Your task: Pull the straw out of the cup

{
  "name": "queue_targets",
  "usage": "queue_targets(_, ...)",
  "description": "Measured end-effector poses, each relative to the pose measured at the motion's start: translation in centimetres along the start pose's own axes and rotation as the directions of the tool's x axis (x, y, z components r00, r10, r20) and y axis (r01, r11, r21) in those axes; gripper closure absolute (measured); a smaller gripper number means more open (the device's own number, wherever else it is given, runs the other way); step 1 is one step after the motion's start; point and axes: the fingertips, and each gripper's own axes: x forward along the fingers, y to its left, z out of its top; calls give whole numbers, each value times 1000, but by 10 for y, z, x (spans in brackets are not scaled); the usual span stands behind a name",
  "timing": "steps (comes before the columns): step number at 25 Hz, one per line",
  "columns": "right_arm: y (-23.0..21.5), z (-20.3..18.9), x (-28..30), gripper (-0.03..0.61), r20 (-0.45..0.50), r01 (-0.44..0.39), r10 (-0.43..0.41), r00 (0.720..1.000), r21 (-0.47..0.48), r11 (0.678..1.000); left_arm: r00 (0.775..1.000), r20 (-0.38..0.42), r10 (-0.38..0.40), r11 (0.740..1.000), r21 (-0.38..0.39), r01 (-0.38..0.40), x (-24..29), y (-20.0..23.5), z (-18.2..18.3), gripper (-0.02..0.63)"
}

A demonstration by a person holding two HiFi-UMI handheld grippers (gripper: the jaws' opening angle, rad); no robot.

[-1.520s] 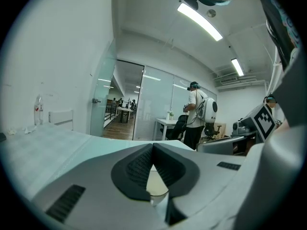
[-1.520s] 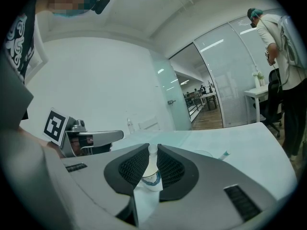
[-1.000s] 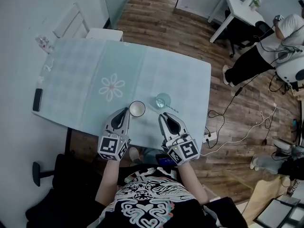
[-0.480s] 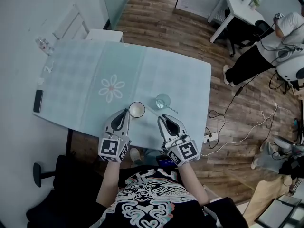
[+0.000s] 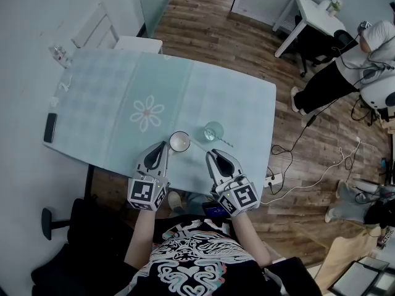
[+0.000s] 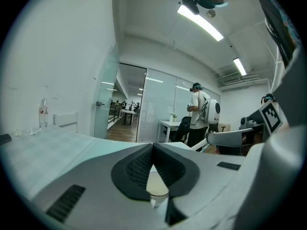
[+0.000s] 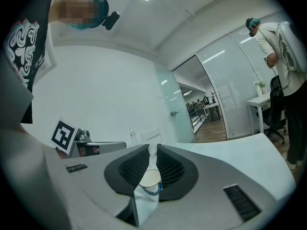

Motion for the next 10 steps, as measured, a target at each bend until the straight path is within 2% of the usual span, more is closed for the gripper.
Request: queue_targets(10,4,1,2,515,6,-4,4,1000,4,1000,1000,-5,1,1000,6,-1,-6,4,0,611)
